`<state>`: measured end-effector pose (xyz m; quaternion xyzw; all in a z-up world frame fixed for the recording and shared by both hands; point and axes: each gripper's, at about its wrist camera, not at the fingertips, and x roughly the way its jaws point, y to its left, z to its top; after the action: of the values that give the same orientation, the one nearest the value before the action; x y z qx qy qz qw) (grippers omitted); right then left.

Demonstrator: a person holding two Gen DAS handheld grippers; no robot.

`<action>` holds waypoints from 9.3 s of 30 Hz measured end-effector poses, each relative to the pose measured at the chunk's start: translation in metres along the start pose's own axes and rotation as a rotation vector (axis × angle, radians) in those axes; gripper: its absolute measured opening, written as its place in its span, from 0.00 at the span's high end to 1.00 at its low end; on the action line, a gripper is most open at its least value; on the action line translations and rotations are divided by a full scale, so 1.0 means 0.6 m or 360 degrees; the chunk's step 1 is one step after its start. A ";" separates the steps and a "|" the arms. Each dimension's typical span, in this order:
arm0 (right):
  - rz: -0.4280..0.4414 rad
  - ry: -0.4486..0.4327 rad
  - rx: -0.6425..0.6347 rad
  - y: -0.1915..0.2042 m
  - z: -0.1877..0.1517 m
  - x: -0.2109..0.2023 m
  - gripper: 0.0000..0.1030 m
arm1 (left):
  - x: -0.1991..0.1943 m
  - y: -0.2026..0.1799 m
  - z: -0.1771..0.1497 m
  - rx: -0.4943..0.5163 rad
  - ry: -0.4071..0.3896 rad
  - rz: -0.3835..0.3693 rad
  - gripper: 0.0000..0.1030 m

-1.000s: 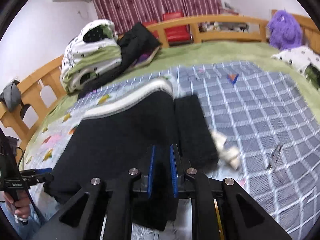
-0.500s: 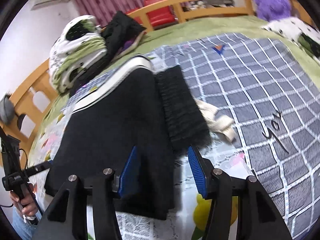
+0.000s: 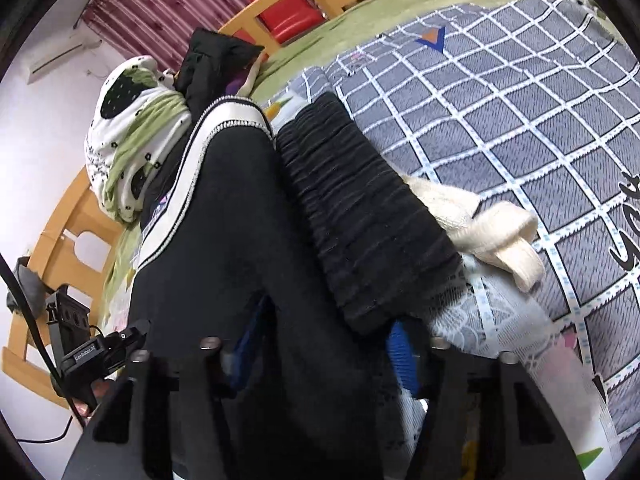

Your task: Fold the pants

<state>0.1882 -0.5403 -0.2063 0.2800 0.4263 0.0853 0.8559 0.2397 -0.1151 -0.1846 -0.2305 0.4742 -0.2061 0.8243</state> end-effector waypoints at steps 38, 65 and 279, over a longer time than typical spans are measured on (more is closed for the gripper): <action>-0.0155 0.0011 -0.0567 0.362 -0.073 0.091 0.54 | -0.285 0.198 -0.004 0.0079 -0.0304 0.0627 0.46; -0.0125 -0.0097 -0.0466 0.284 -0.129 -0.075 0.62 | -0.328 0.090 -0.164 0.0512 -0.0088 0.0505 0.46; -0.0505 -0.0302 -0.0694 0.451 -0.350 -0.284 0.05 | -0.439 -0.104 -0.264 0.0453 -0.0436 0.0914 0.25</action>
<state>-0.0562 -0.2961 -0.0414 0.0258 0.3543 0.0133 0.9347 -0.0295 -0.0476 -0.0381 0.0041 0.3712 0.0029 0.9286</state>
